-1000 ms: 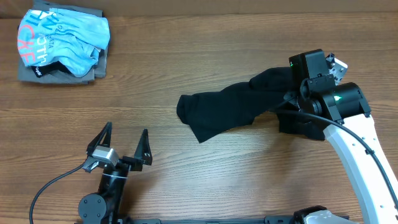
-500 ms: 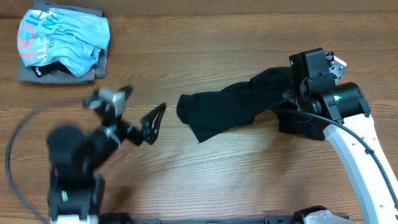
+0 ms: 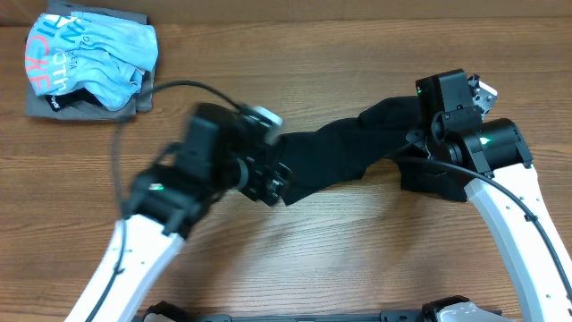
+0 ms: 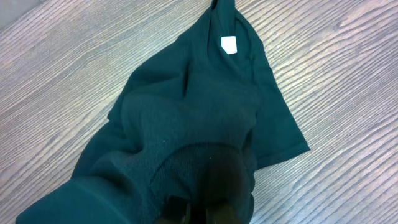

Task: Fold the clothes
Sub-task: 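Reach the left gripper to the shirt's left side and grasp its edge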

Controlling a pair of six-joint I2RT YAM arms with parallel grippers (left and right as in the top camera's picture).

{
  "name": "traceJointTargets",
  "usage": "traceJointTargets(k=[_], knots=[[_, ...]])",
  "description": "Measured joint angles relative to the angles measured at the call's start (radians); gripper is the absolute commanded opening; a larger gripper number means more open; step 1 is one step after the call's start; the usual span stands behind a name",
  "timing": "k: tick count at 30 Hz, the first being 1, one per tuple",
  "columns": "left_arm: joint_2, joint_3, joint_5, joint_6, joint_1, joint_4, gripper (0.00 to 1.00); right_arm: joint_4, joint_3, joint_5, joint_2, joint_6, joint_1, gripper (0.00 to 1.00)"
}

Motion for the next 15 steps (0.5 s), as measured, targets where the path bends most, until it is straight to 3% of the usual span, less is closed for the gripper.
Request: traceJointTargets(k=[4, 15], knots=[[0.097, 0.005, -0.16, 0.008, -0.106, -0.032, 1.0, 0.002, 0.0, 0.0, 0.0, 0.0, 0.0, 0.04], [0.434, 0.006, -0.216, 0.011, -0.144, -0.034, 1.0, 0.013, 0.0, -0.001, 0.0, -0.001, -0.053, 0.04]])
